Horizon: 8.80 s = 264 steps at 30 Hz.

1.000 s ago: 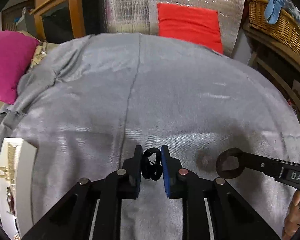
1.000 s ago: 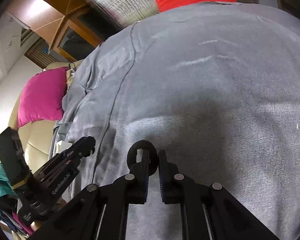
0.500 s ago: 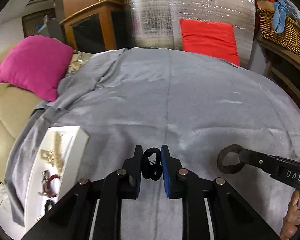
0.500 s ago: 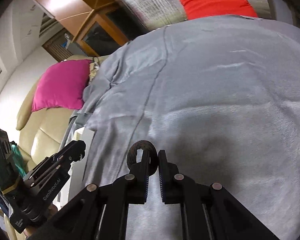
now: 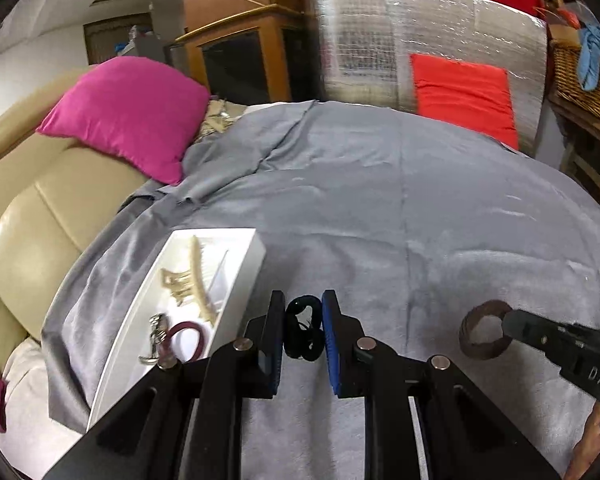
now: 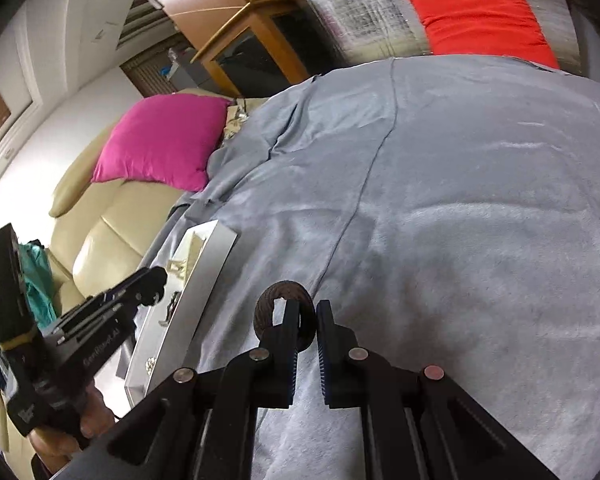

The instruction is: Organize jewelry

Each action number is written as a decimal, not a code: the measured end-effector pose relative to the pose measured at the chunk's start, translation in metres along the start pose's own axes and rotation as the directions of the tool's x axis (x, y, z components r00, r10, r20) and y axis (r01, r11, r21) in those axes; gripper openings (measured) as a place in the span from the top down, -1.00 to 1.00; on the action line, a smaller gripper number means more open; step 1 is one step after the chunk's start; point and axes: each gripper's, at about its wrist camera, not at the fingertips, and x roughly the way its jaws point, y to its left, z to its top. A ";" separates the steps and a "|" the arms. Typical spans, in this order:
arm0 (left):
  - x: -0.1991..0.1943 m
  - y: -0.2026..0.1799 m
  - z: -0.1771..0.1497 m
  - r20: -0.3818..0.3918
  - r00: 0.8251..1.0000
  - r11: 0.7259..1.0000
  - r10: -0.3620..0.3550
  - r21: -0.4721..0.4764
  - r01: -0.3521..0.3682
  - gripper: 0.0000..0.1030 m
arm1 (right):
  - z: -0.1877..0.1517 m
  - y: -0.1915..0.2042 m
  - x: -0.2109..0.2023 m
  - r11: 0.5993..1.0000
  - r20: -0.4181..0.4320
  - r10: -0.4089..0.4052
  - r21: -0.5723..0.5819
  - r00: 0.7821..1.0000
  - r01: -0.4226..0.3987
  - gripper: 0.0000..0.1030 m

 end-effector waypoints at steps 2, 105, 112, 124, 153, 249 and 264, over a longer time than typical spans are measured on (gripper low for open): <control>-0.002 0.007 -0.002 -0.001 1.000 1.000 0.003 -0.011 -0.003 0.63 | -0.005 0.005 0.002 1.000 -0.006 -0.004 -0.012 1.000 0.004 0.81; 0.040 0.275 -0.092 -0.314 0.948 0.855 -0.045 -0.503 -0.126 0.63 | -0.058 0.263 0.213 0.927 -0.343 -0.032 -0.362 0.939 -0.101 0.80; 0.042 0.278 -0.095 -0.329 0.943 0.855 -0.044 -0.501 -0.135 0.63 | -0.064 0.270 0.229 0.928 -0.366 -0.050 -0.360 0.929 -0.091 0.80; 0.042 0.264 -0.097 -0.341 0.936 0.875 -0.083 -0.474 -0.095 0.63 | -0.054 0.258 0.239 0.939 -0.372 -0.075 -0.337 0.925 -0.060 0.81; 0.071 0.189 -0.101 -0.427 0.850 0.912 -0.307 -0.387 0.135 0.61 | 0.007 0.193 0.166 0.980 -0.305 0.148 -0.086 0.941 -0.182 0.35; -0.221 0.198 -0.111 0.061 0.960 0.936 0.274 -0.246 -0.252 -0.72 | -0.125 0.287 -0.106 0.851 0.144 -0.094 -0.502 0.985 0.155 -0.16; -0.218 0.188 -0.113 0.056 0.957 0.940 0.285 -0.212 -0.268 -0.72 | -0.125 0.283 -0.104 0.858 0.140 -0.098 -0.490 0.985 0.155 -0.16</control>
